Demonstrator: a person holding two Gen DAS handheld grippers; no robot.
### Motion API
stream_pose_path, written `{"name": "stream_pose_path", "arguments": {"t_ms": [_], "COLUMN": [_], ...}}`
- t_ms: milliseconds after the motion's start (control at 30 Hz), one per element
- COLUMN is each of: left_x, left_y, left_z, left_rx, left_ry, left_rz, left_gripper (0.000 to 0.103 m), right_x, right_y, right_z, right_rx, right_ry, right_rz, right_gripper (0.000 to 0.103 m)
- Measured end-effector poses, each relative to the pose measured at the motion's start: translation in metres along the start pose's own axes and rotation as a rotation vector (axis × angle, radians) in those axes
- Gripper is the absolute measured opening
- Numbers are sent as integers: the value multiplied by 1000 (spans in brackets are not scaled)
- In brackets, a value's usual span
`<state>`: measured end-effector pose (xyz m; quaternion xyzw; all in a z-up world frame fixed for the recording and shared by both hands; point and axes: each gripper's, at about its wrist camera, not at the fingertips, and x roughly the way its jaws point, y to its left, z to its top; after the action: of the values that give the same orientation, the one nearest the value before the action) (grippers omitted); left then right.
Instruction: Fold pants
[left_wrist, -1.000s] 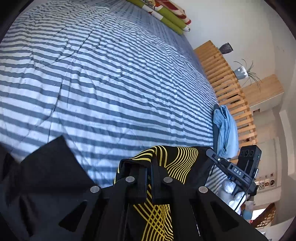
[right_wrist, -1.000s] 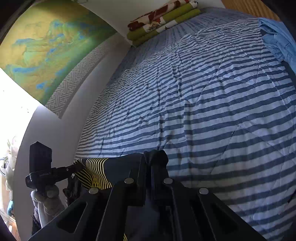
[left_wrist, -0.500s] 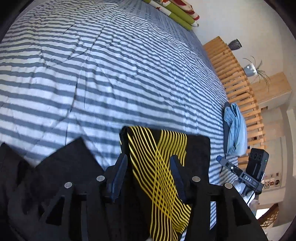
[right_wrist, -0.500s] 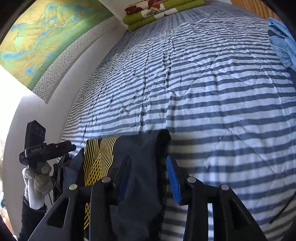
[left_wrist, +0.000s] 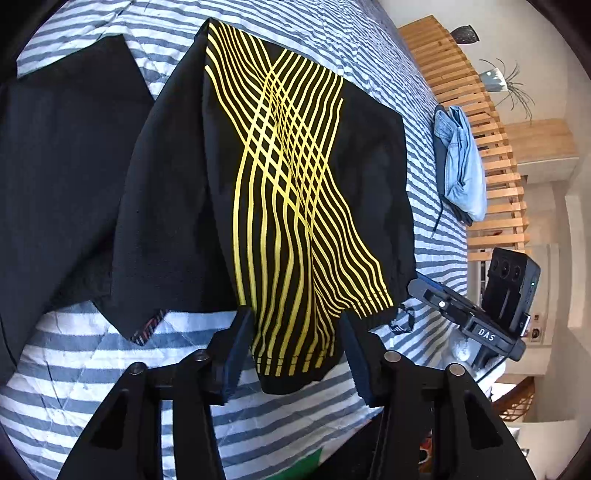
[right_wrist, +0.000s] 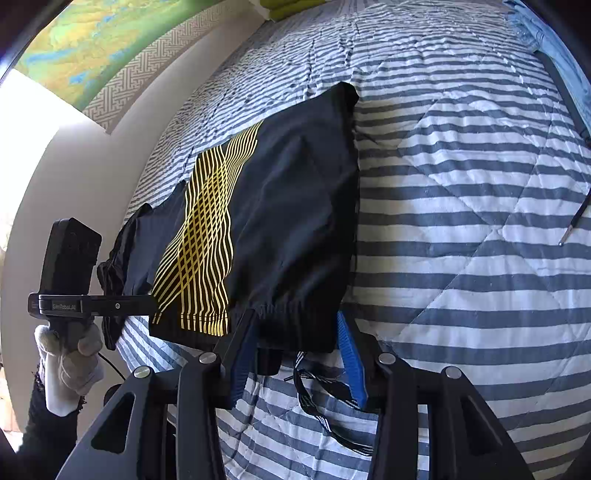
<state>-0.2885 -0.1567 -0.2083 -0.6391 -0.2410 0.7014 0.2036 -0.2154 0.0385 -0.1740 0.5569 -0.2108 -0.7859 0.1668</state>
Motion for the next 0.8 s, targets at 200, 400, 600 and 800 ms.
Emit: {"name": "stream_pose_path", "arguments": {"t_ms": [200, 400, 600, 800], "left_x": [-24, -60, -69, -59], "left_y": [-17, -5, 8, 5], "left_z": [-2, -2, 4, 47], "left_rx": [84, 95, 88, 69], "left_ry": [-64, -135, -112, -156], "left_rz": [73, 165, 159, 123], "left_gripper": [3, 5, 44, 44], "right_x": [6, 1, -4, -31], "right_y": [8, 35, 34, 16], "right_z": [-1, -7, -10, 29], "right_rx": [34, -2, -91, -77], "right_ry": [15, 45, 81, -108], "right_rz": [52, 99, -16, -81], "right_gripper": [16, 17, 28, 31]}}
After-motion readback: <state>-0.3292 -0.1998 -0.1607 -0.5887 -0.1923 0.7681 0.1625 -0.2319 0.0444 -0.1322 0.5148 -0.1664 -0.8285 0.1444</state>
